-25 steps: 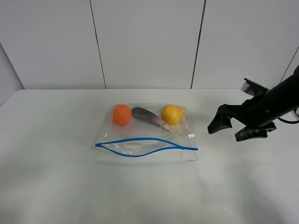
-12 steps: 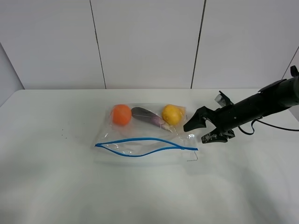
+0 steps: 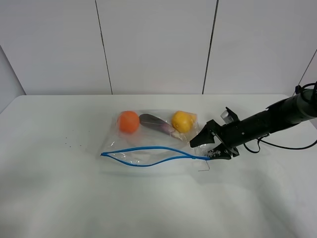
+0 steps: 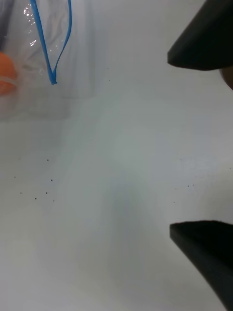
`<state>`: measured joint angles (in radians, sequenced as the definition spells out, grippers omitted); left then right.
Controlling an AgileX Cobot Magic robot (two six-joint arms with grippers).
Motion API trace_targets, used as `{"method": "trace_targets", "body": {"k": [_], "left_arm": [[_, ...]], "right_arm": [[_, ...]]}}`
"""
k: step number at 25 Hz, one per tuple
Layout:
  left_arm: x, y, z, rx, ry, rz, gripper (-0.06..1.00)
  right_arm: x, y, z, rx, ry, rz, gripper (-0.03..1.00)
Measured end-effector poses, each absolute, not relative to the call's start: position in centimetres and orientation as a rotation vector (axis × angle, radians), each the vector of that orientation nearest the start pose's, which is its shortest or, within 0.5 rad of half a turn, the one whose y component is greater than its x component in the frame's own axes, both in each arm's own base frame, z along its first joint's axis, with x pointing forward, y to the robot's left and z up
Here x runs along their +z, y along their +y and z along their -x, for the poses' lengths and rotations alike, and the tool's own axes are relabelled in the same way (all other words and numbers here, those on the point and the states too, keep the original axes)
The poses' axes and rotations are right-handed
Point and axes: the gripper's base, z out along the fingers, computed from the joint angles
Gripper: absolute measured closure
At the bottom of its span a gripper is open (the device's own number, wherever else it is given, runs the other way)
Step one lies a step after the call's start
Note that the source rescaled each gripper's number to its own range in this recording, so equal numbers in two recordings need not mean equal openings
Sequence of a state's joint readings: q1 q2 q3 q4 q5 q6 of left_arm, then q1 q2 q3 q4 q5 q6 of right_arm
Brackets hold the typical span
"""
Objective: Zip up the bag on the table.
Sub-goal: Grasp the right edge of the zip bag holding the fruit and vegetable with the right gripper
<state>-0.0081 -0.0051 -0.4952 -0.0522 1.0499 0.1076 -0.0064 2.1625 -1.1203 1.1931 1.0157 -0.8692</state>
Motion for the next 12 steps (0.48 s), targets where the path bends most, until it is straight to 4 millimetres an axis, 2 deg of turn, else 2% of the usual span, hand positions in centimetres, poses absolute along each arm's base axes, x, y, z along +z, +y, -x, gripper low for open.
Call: {"method": "trace_targets", "body": {"k": [7, 12], "left_arm": [[27.69, -0.41, 0.48, 0.0, 2.029, -0.12, -0.06], [27.69, -0.41, 0.48, 0.0, 2.029, -0.12, -0.06]], "right_arm": [[8.86, 6.99, -35.75, 1.367, 2.772, -0.041, 0.5], [8.86, 6.99, -35.75, 1.367, 2.772, -0.042, 0.65]]}}
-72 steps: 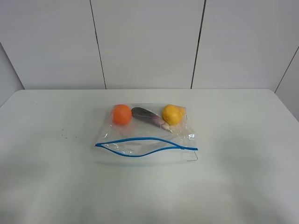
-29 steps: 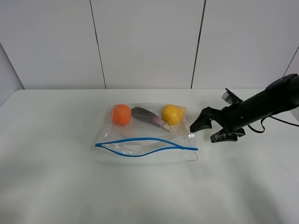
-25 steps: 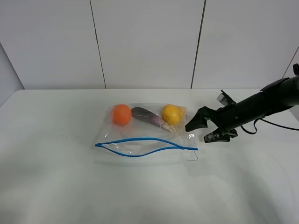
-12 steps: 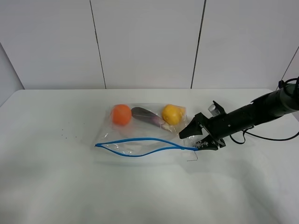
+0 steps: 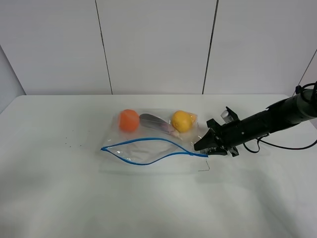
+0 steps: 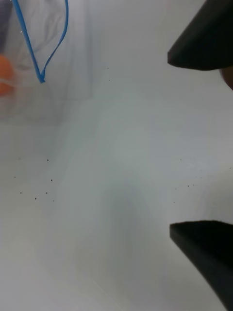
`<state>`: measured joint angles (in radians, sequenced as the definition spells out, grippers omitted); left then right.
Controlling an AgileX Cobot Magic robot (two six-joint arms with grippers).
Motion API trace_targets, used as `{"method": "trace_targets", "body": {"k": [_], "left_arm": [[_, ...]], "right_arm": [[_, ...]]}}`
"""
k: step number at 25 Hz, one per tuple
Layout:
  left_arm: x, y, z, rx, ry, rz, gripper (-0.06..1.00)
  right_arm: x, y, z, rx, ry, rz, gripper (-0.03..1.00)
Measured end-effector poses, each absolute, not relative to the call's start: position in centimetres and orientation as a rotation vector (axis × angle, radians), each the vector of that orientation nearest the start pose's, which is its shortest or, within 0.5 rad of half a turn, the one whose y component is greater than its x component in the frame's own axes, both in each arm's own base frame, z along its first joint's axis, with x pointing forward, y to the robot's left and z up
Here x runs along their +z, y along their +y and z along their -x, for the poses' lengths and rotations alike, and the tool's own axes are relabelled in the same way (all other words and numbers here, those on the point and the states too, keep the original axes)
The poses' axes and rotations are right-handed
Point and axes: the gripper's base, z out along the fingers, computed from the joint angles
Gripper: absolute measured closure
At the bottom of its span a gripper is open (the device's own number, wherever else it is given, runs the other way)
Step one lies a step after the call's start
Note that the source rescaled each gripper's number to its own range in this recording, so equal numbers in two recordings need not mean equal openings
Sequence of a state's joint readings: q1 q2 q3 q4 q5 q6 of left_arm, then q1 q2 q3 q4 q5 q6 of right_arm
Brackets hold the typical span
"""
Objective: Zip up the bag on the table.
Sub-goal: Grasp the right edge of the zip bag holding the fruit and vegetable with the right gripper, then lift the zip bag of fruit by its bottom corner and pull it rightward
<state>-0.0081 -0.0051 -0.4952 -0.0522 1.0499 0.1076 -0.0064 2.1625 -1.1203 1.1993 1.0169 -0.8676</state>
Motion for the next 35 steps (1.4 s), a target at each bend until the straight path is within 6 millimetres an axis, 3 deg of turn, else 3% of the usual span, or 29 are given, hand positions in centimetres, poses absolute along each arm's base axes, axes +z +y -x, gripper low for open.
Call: {"method": "trace_targets", "body": {"k": [4, 5, 13, 23, 35], "left_arm": [[27.7, -0.4, 0.5, 0.0, 2.029, -0.12, -0.06], [27.7, -0.4, 0.5, 0.0, 2.029, -0.12, -0.06], [27.7, -0.4, 0.5, 0.0, 2.029, -0.12, -0.06], [27.7, -0.4, 0.5, 0.0, 2.029, -0.12, -0.06], [27.7, -0.4, 0.5, 0.0, 2.029, -0.12, -0.06]], "right_arm": [[8.9, 7.0, -35.7, 1.367, 2.774, -0.04, 0.95], [8.9, 7.0, -35.7, 1.366, 2.775, -0.038, 0.97], [9.1, 7.2, -35.5, 1.421, 2.775, -0.017, 0.97], [10.3, 7.9, -35.2, 1.657, 2.693, -0.041, 0.97], [10.6, 8.0, -35.5, 1.691, 2.651, -0.103, 0.97]]}}
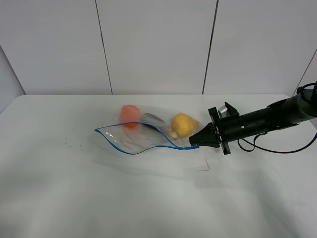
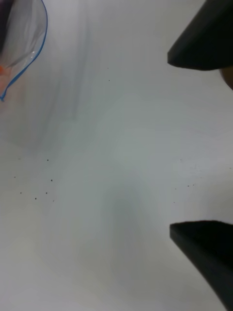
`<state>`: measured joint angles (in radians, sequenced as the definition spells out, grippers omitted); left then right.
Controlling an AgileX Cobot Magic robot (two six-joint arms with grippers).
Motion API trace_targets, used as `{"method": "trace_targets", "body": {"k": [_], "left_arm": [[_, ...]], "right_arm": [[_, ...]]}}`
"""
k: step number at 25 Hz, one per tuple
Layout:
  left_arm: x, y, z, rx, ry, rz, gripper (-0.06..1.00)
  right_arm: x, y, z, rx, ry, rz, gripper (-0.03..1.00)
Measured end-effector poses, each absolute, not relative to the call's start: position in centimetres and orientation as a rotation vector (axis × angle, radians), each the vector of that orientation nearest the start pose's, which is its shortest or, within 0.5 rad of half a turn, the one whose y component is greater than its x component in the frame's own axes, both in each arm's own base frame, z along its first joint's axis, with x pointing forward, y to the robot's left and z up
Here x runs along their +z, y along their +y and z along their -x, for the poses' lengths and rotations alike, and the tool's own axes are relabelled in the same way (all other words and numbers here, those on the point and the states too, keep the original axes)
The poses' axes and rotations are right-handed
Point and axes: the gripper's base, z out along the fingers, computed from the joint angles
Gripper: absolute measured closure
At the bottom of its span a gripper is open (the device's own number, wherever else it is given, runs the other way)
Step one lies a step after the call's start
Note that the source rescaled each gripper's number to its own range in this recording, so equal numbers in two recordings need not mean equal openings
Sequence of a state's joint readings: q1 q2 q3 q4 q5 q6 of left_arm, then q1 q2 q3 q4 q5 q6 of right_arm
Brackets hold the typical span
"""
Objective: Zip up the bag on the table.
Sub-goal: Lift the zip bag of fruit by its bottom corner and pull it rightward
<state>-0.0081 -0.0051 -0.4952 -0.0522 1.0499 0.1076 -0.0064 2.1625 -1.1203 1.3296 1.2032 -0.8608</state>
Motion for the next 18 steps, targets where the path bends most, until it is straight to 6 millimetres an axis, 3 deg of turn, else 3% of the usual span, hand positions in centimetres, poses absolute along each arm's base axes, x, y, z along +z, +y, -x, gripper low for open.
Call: {"method": "trace_targets", "body": {"k": [18], "left_arm": [[28.12, -0.39, 0.55, 0.003, 2.018, -0.119, -0.06]], "right_arm": [[10.65, 8.06, -35.62, 1.704, 2.634, -0.121, 0.97]]}}
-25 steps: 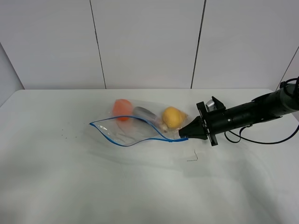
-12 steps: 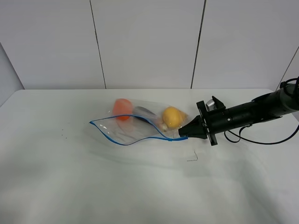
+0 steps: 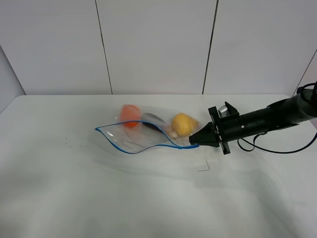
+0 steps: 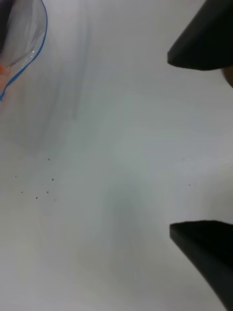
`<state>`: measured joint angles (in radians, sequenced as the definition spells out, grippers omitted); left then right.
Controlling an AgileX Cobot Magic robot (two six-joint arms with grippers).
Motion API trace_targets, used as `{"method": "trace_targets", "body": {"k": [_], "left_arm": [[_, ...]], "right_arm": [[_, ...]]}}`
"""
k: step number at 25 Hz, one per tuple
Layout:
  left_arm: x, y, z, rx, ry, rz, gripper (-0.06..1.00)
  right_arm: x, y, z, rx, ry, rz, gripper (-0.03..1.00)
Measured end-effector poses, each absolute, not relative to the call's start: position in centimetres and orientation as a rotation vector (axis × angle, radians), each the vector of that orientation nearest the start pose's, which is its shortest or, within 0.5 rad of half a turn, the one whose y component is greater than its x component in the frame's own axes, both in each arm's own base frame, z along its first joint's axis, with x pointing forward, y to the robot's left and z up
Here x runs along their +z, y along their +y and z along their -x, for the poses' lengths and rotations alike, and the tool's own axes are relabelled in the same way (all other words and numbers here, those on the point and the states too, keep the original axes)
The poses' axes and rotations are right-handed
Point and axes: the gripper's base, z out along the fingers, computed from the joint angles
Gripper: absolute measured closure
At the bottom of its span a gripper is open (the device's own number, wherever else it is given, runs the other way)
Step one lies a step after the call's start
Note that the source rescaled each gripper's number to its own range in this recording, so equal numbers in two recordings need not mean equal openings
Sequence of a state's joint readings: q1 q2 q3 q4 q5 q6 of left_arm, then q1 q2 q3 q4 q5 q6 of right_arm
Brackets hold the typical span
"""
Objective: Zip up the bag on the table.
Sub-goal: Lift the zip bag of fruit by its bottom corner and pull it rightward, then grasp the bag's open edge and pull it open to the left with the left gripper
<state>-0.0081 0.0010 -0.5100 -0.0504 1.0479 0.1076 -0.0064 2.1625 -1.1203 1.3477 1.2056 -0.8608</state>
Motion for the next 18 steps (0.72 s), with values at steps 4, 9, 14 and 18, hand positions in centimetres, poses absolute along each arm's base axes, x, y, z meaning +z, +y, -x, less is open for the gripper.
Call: {"method": "trace_targets", "body": {"k": [4, 9, 14, 18], "left_arm": [[31.1, -0.4, -0.3, -0.001, 2.011, -0.118, -0.06], [35.5, -0.6, -3.7, -0.032, 2.02, -0.112, -0.06], [38.0, -1.0, -9.1, -0.092, 2.017, -0.087, -0.06], [37.1, -2.1, -14.5, -0.319, 2.073, 0.016, -0.06]], "right_arm": [[11.2, 8.1, -35.9, 1.724, 2.588, -0.155, 0.97], [12.0, 8.1, -36.0, 1.719, 2.568, -0.143, 0.97], [12.0, 8.1, -35.9, 1.717, 2.572, -0.139, 0.97], [12.0, 8.1, -35.9, 1.717, 2.572, -0.139, 0.97]]}}
